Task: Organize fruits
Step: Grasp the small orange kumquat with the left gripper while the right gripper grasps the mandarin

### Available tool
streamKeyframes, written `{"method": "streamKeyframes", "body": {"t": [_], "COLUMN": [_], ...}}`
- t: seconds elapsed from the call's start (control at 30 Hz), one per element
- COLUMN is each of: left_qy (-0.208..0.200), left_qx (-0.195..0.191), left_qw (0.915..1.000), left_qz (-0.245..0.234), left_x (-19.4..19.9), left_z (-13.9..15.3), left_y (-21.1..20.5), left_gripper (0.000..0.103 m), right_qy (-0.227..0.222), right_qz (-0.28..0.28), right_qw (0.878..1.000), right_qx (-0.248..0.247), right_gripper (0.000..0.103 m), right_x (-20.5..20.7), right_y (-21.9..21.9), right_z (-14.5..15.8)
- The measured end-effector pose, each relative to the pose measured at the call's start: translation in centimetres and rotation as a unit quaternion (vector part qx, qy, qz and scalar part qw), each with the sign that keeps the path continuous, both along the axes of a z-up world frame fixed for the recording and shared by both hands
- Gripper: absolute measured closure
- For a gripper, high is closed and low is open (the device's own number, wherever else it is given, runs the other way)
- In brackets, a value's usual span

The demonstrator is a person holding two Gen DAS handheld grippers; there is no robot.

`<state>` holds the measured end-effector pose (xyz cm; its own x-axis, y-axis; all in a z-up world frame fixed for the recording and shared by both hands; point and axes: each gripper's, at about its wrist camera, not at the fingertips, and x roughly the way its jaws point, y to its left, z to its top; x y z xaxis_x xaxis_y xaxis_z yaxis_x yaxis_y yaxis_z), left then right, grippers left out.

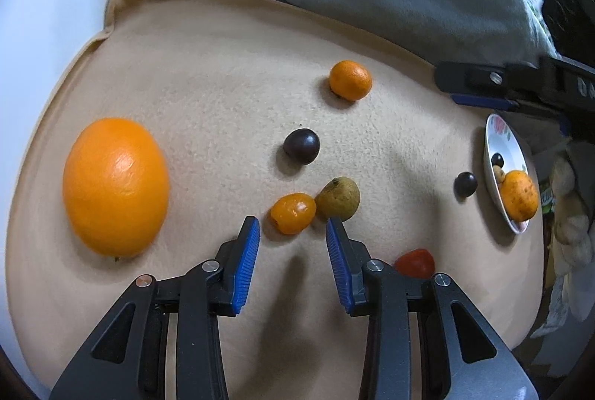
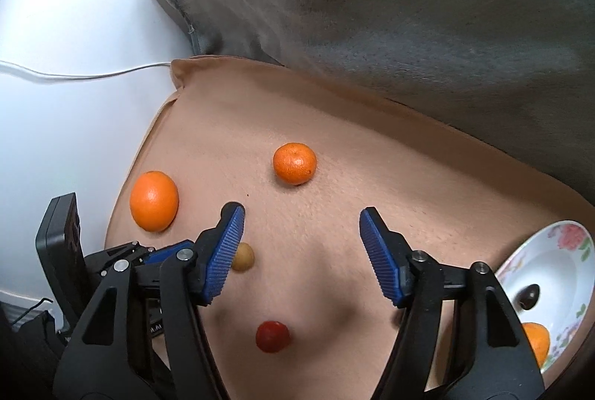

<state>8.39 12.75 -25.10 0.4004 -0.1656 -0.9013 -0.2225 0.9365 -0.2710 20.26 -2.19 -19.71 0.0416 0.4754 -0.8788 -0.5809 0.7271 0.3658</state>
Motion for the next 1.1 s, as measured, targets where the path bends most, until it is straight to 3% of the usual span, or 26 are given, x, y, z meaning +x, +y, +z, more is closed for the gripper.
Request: {"method": "streamKeyframes", "body": {"t": [0.1,0.43,0.7,0.93,1.03,1.1], "left_qy": [0.000,-0.005,-0.009,-0.009,-0.007,-0.008], "left_qx": [0.005,0.003,-0.004,-0.001,-0.008,-0.012], "left_qw": [0.9998,0.9989,0.9984,0.9983,0.9987,0.9985], "left_qz": [-0.019,-0.046,-0.056,-0.058,-0.050,-0.052], "left_x": [0.4,1.0,1.1,0.8,1.2,1.1], "left_z": [-0.3,-0.9,-0.7,-0.8,-0.7,-0.7], "left_y": [-0.4,-0.2,0.3,0.7,0.6,0.7], "left_gripper": [0.072,0.072,0.079,0.079,0.078,0.078], "right_qy": [0.009,0.020,0.013,-0.006,-0.011,-0.011], "right_qz": [-0.011,-0.026,-0.024,-0.007,0.001,0.004], "right_qw": [1.000,0.999,1.000,1.000,0.999,0.999], "right_qx": [0.005,-0.002,-0.016,-0.030,-0.042,-0.047], "right_gripper": [0.035,0.035,0.039,0.040,0.051,0.052], "right_x": [0.4,2.4,2.6,1.9,1.8,1.7], "right_y": [0.4,2.7,4.2,5.4,5.7,5.8], "right_z": [-0.5,-2.3,-3.9,-4.4,-4.6,-4.7]}}
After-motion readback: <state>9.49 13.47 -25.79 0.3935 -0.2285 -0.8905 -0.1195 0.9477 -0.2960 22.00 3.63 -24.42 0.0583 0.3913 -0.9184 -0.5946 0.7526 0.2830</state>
